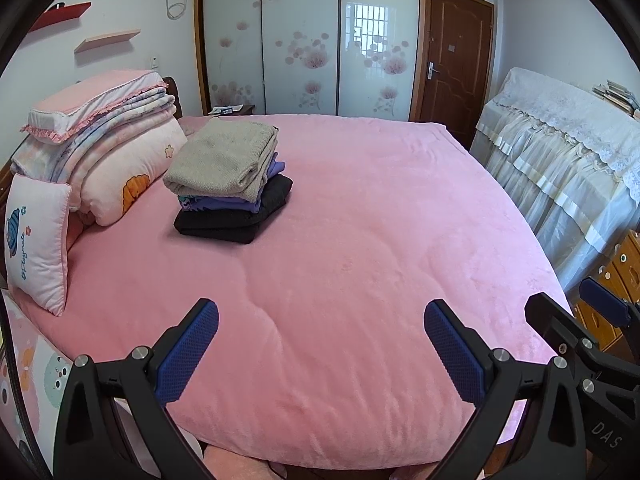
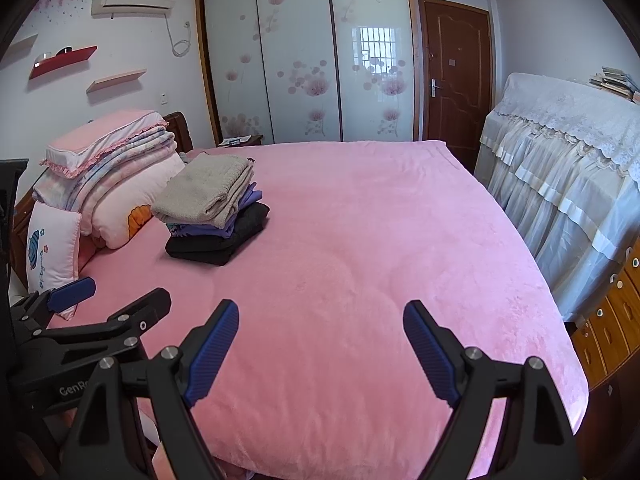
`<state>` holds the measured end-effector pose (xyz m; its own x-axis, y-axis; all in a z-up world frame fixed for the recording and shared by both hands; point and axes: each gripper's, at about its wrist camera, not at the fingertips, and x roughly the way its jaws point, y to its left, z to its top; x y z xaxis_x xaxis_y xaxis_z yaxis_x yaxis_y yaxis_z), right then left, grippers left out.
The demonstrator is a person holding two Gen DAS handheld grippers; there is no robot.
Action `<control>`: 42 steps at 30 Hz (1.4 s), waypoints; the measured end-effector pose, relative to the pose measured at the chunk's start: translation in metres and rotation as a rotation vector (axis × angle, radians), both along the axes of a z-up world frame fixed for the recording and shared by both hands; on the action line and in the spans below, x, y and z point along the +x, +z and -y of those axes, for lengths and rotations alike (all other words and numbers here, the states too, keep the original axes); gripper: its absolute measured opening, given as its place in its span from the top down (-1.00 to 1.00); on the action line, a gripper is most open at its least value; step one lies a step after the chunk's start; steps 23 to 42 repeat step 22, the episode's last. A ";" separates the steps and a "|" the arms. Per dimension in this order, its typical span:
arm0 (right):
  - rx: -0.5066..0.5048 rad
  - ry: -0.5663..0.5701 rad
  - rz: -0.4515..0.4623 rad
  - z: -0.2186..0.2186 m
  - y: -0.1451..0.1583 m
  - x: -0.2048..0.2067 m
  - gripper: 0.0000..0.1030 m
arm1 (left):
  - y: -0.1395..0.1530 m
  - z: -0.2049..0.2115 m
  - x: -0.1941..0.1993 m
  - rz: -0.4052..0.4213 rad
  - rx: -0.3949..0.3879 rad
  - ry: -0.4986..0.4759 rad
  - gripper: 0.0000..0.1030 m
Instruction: Fold large clothes
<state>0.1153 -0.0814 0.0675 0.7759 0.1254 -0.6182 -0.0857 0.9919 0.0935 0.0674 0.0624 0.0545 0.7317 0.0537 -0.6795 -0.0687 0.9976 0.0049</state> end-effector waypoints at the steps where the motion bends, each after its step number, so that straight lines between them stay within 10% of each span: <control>1: 0.000 0.000 0.000 0.000 0.000 -0.001 -0.65 | 0.000 -0.001 0.001 -0.001 0.000 -0.001 -0.97; 42: 0.001 -0.002 0.002 0.001 -0.001 -0.003 -0.65 | 0.001 0.007 0.000 -0.008 0.016 -0.006 -0.93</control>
